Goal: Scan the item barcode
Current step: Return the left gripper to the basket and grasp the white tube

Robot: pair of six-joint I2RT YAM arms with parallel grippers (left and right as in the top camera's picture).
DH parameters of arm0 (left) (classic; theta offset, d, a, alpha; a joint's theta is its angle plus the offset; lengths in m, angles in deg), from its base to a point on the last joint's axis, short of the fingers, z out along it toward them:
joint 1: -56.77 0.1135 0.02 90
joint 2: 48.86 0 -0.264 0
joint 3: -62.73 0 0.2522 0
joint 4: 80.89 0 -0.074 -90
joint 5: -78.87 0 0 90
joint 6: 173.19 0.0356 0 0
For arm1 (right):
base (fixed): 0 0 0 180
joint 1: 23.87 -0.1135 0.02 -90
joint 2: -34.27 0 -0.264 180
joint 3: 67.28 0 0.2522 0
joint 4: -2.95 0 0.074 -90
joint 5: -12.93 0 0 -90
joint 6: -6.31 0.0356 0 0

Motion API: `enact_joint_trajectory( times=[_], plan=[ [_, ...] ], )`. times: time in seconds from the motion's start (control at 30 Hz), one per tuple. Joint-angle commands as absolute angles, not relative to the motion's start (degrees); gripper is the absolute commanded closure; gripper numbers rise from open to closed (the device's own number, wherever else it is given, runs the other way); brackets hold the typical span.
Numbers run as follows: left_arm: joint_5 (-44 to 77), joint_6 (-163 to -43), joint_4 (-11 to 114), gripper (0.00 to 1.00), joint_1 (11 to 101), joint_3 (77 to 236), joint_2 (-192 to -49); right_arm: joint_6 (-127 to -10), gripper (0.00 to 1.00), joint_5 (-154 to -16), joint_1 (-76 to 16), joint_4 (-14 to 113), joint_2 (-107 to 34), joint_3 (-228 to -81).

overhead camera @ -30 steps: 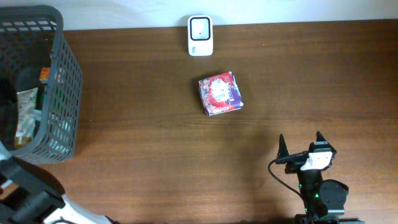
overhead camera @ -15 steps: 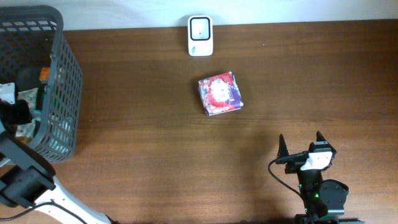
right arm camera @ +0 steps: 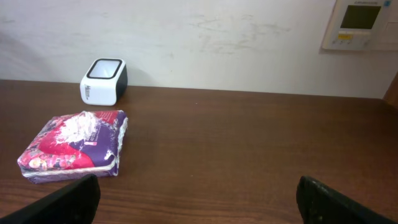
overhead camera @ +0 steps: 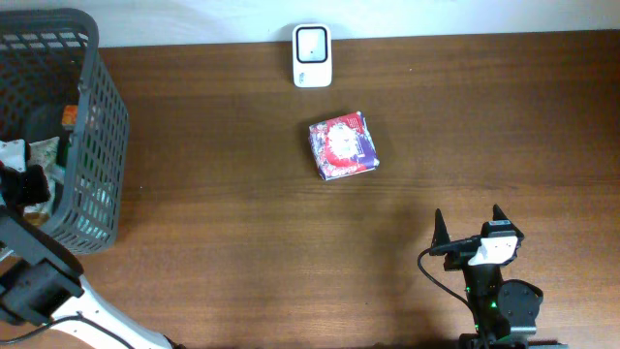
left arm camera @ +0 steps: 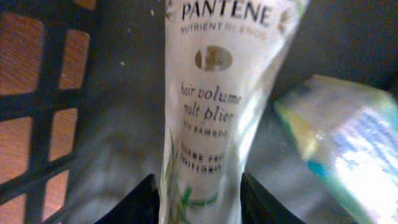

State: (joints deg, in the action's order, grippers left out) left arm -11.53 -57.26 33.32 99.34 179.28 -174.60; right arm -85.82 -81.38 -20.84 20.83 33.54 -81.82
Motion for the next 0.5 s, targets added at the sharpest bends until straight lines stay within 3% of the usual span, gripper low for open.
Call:
enact_joint_trajectory(
  times=[0.0,0.03,0.13,0.3,0.47],
  plan=[
    [-11.0,-57.8,37.2,0.58,100.1,172.1,-175.7,-86.0,0.01,-81.3,-20.5,20.9,33.9,-81.4],
    [-12.2,-57.8,38.0,0.73,100.1,171.4,-175.7,-86.0,0.01,-81.3,-20.5,20.9,33.9,-81.4],
    [-12.4,-58.8,37.1,0.99,100.1,174.2,-175.4,-86.0,0.01,-81.3,-20.5,20.9,33.9,-81.4],
    [-8.9,-67.3,33.0,1.0,100.1,182.5,-172.3,-86.0,0.01,-81.3,-20.5,20.9,33.9,-81.4],
    [14.3,-67.6,31.2,1.0,100.1,187.6,-163.1,-86.0,0.01,-81.3,-20.5,20.9,33.9,-81.4]
  ],
)
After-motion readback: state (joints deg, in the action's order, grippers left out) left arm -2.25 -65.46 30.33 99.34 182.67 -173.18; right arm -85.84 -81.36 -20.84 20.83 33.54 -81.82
